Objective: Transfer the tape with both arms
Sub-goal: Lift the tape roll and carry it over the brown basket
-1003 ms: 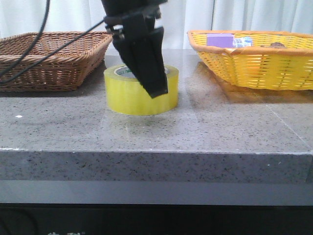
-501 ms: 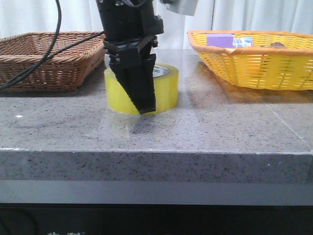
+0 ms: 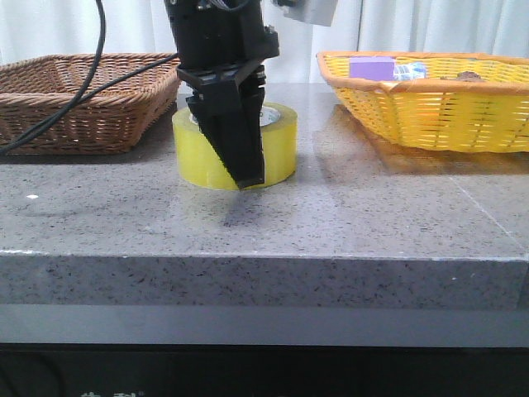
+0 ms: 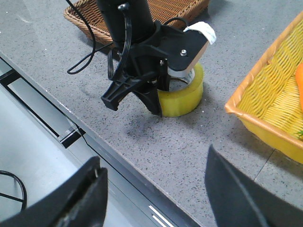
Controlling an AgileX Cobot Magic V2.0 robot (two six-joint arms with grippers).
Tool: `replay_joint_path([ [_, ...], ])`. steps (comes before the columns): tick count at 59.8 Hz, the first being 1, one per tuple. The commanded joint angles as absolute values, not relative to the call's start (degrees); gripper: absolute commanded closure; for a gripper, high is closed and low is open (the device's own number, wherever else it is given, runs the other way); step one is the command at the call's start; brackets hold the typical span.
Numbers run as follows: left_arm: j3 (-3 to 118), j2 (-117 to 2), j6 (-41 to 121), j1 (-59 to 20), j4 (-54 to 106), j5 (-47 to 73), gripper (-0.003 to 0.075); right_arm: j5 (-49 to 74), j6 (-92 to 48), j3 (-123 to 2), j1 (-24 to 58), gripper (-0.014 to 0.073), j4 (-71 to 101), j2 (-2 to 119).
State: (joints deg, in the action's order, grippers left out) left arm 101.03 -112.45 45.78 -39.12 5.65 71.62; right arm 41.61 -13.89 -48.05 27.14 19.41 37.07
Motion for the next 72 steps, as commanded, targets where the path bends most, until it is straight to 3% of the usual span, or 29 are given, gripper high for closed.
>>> replay_joint_path([
  [1,104.1,-109.7,45.2,-39.4,5.8,73.6,0.0681,37.5,-13.8,-49.5,27.0,0.0121,20.4,37.0],
  [39,127.0,-109.4,28.9,-38.6,-6.6,73.6,0.0682,37.5,-13.8,-49.5,27.0,0.0121,20.4,37.0],
  [72,127.5,-109.6,9.1,-20.4,-4.5,73.6,0.0681,37.5,-13.8,-49.5,27.0,0.0121,20.4,37.0],
])
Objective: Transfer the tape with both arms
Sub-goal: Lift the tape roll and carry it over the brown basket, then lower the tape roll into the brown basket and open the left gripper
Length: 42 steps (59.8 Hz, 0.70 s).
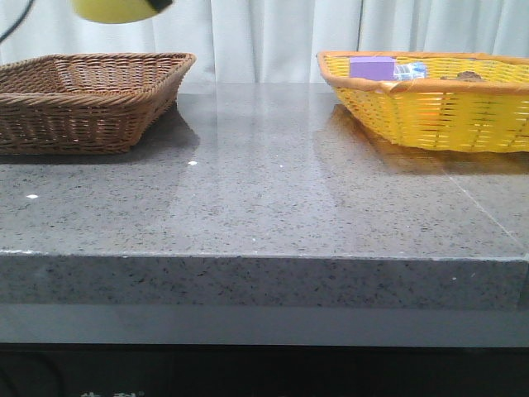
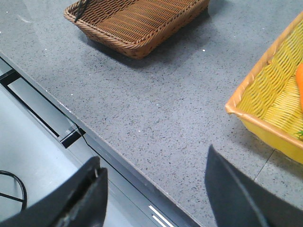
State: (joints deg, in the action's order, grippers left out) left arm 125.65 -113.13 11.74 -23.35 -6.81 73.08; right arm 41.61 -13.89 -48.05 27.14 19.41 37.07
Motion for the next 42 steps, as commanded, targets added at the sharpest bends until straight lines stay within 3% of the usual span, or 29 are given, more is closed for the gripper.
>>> replay_joint_path([
  [1,127.5,-109.6,8.8,-19.8,-4.0,73.6,0.0681,37.5,-13.8,-49.5,27.0,0.0121,20.4,37.0],
  [17,127.4,-112.2,5.6,-12.4,1.7,73.6,0.068,37.5,-13.8,-49.5,27.0,0.0121,20.4,37.0],
  [42,125.8,-118.5,5.6,-12.0,3.2,73.6,0.0675,37.7,-13.8,-49.5,27.0,0.0121,20.4,37.0],
])
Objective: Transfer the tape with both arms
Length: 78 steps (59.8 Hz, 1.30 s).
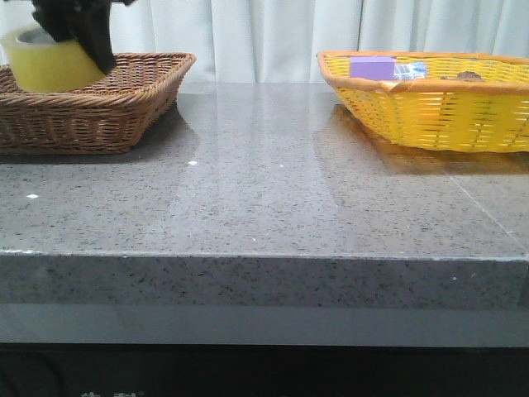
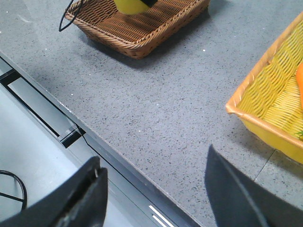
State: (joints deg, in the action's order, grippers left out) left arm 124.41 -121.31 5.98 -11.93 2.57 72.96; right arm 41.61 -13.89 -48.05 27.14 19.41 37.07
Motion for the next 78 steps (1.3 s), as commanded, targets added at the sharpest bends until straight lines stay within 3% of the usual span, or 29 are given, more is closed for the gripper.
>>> replay_joint_path([
  [1,125.8,-118.7,5.6,-12.0,3.2,73.6,0.0673,37.7,-13.8,-49.5,27.0,0.0121,20.4,37.0],
  [7,125.8,-119.5,5.6,-12.0,3.6,73.6,0.0636,37.7,-13.8,-49.5,27.0,0.0121,20.4,37.0],
  [19,125.8,-119.9,5.6,-12.0,4.0,73.6,0.0342,37.7,-13.8,-49.5,27.0,0.0121,20.4,37.0],
  [23,125.8,-119.8,5.6,-12.0,4.0,73.6,0.029,37.7,-13.8,-49.5,27.0,0.0121,20.4,37.0],
  [60,127.2,-104.6,3.3,-12.0,10.8,73.6,0.03,37.7,-13.8,-49.5,27.0,0.0121,20.4,37.0],
  [78,114.4,-88.0,3.9,-18.3,14.0,73.6,0.03,37.7,-13.8,-49.5,27.0,0.0121,20.4,37.0],
])
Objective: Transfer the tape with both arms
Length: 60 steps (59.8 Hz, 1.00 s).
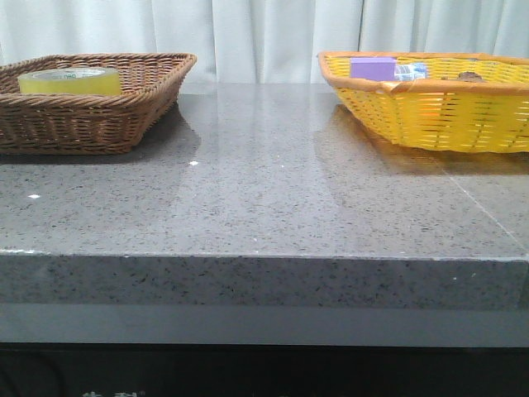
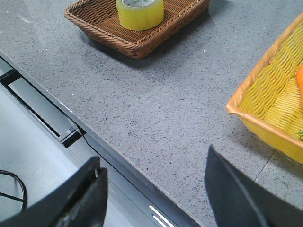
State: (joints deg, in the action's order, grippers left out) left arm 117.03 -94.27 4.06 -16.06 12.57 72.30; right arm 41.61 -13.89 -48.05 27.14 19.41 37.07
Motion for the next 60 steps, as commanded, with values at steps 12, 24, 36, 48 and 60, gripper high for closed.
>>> replay_joint_path([
  [12,100.8,-76.8,3.9,-23.0,9.0,73.6,0.0301,37.7,-13.8,-49.5,27.0,0.0121,20.4,37.0],
  [24,87.6,-65.1,1.3,-23.9,4.5,71.9,0.0301,37.7,-13.8,-49.5,27.0,0.0121,20.4,37.0],
  [36,76.6,-54.3,-1.0,-23.9,-0.8,67.2,0.0301,37.8,-13.8,-49.5,27.0,0.0121,20.4,37.0],
  [48,65.2,-45.0,-1.0,-23.9,-0.8,58.6,0.0301,37.8,-13.8,-49.5,27.0,0.0121,20.4,37.0],
  [60,57.1,-38.7,-1.0,-23.9,-0.7,49.8,0.0301,37.8,-13.8,-49.5,27.0,0.0121,20.4,37.0],
])
